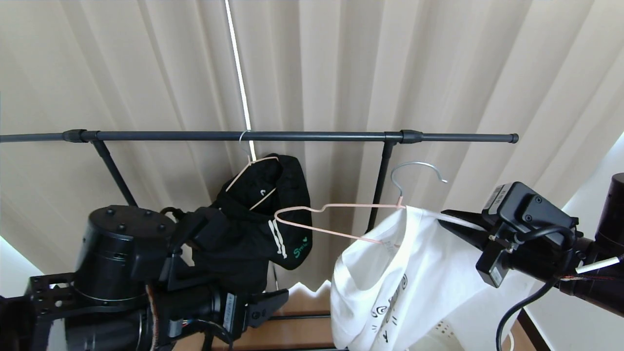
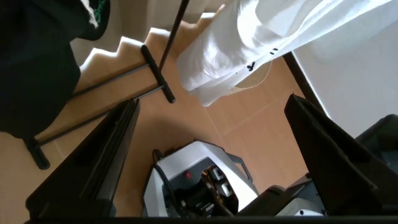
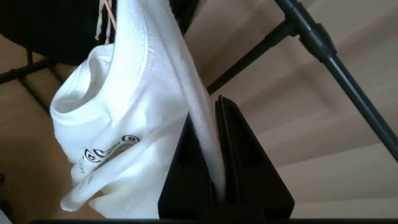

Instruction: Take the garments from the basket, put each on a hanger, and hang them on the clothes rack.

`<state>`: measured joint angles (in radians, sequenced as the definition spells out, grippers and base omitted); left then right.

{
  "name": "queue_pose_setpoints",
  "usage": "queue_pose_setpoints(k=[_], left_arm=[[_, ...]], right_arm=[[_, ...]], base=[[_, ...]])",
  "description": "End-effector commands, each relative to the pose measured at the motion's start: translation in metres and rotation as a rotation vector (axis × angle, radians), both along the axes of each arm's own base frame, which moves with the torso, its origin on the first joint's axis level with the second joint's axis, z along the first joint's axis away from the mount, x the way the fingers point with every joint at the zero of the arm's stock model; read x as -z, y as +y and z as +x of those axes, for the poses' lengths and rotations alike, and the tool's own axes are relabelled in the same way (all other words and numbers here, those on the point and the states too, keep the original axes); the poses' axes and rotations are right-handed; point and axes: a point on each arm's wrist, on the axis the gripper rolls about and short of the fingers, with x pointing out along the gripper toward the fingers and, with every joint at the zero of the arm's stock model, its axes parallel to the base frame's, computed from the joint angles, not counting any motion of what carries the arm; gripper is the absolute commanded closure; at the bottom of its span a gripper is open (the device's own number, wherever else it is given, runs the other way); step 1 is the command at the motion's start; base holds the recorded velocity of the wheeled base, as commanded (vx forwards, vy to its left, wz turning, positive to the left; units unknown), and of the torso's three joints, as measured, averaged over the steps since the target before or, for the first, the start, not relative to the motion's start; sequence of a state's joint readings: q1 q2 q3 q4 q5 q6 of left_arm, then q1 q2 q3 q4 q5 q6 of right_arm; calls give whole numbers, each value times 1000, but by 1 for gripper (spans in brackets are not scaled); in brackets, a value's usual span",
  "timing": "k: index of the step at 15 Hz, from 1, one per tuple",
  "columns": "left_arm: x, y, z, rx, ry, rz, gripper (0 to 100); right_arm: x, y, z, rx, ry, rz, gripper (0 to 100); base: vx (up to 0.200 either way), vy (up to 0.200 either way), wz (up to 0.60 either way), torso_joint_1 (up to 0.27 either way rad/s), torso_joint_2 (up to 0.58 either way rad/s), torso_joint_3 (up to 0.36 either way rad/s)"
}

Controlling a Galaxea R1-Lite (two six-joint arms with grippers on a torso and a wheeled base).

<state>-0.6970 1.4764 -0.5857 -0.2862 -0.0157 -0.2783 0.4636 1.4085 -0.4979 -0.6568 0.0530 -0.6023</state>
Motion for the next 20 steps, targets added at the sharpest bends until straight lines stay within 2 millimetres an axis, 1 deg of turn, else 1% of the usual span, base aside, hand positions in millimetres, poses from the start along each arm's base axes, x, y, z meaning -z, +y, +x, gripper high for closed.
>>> queue_pose_setpoints(k=[1,5,6,7,10,13,14,15,18,19,20], left_arm=[[22,-41,7,27,53,79,0],[40,-82,24,-7,61,126,0],[40,-83,24,-8,60,124,0],[42,-98,29,-21,54,120,0],[48,-123,34,-81,47,94,0],[51,-136,43,-157,26,81,0],[51,-136,43,-157,26,81,0],[55,-145,50,-202,12,76,0],[65,-153,57,-246,-11,105,0],[71,-158,61,-275,-27,125,0],[72,-160,63,-289,-38,130,0]], right_arm=[[6,6,1,-10,10,-9,100],[2,11,2,14,-6,-11,100],[2,11,2,14,-6,-11,100],[2,11,2,13,-7,-9,100],[1,13,1,8,-9,-9,100],[0,13,0,21,-17,-10,100],[0,13,0,21,-17,-10,100],[0,13,0,20,-18,-9,100],[-3,13,-1,20,-28,-3,100],[-5,12,-2,20,-34,0,100],[-5,12,-3,18,-35,1,100]], base=[[0,0,0,0,0,0],[0,0,0,0,0,0],[0,0,0,0,0,0],[0,0,0,0,0,0],[0,0,0,0,0,0],[0,0,0,0,0,0],[0,0,0,0,0,0],[0,0,0,0,0,0],[0,0,0,0,0,0],[0,0,0,0,0,0],[0,0,0,0,0,0]])
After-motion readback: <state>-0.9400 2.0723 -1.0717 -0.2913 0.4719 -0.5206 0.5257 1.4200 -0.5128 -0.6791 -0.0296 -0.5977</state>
